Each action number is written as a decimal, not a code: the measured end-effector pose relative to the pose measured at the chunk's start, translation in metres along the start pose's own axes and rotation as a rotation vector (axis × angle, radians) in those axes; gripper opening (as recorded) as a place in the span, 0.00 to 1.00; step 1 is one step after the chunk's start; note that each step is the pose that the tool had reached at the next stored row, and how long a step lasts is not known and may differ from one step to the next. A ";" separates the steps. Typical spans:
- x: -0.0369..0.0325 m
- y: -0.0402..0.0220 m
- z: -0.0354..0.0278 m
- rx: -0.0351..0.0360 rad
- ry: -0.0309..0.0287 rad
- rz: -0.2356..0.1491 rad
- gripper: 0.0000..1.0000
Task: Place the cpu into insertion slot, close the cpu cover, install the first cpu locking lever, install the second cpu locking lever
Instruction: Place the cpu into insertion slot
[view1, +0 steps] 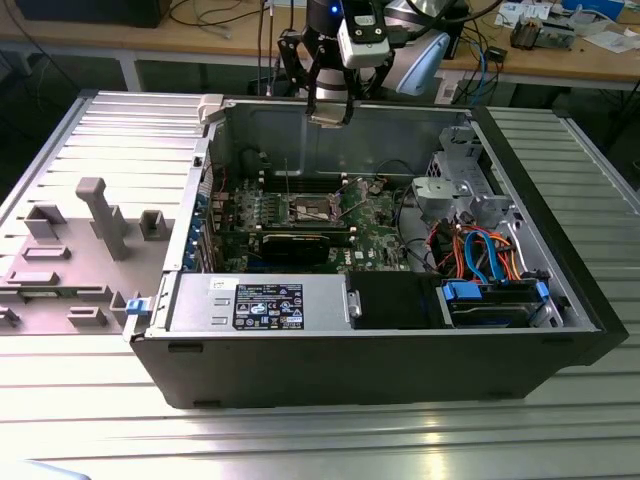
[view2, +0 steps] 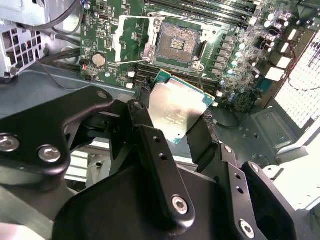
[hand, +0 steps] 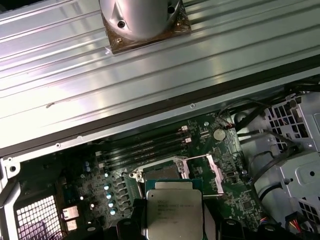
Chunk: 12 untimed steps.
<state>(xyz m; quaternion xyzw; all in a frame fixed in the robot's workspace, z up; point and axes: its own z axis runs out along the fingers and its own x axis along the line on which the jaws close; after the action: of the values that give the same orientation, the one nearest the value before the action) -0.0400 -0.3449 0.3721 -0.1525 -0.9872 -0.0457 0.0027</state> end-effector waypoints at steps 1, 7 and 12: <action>0.0000 0.0000 0.0001 -0.0003 -0.0016 0.018 0.54; 0.0000 0.0000 0.0004 -0.0009 -0.0045 0.049 0.54; 0.0000 0.0000 0.0004 -0.0011 -0.0048 0.053 0.54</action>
<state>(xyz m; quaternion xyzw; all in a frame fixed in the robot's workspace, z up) -0.0400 -0.3449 0.3716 -0.1785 -0.9829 -0.0458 0.0015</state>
